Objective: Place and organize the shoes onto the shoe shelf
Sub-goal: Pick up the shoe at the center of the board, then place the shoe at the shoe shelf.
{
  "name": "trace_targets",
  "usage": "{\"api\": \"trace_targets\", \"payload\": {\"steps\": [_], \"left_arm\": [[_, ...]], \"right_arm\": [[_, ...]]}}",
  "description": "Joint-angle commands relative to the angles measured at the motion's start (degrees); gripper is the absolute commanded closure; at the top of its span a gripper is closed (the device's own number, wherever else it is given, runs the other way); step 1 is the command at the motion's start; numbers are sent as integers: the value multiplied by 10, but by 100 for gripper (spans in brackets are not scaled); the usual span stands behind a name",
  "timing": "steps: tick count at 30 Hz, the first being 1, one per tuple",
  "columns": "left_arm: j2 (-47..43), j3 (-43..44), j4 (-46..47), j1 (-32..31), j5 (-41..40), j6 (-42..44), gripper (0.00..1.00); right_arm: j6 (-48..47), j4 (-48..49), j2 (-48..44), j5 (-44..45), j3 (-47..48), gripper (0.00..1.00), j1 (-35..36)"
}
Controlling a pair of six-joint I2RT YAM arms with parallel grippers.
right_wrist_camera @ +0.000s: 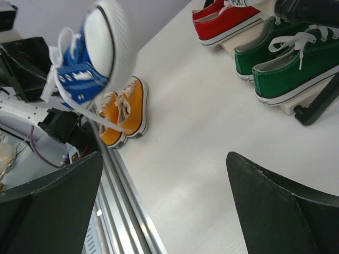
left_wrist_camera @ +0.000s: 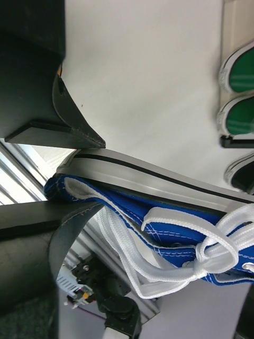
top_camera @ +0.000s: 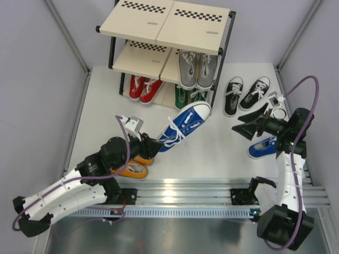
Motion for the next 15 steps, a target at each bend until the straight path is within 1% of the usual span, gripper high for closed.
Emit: {"api": "trace_targets", "payload": {"steps": [1,4,7,12,15], "left_arm": [[-28,90,19,3,-61,36,100],[-20,126,-9,3,-82,48,100],[-13,140,-15,3,-113,51,100],[23,172,-14,4,-160,49,100],[46,186,-2,5,-173,48,100]], "right_arm": [[-57,-1,20,-17,-2,1,-19],[-81,-21,28,-23,1,1,-27],[-82,-25,22,-24,-1,1,-28],[-81,-22,14,-25,-5,1,-31],[-80,-22,12,-27,-7,1,-33]]}}
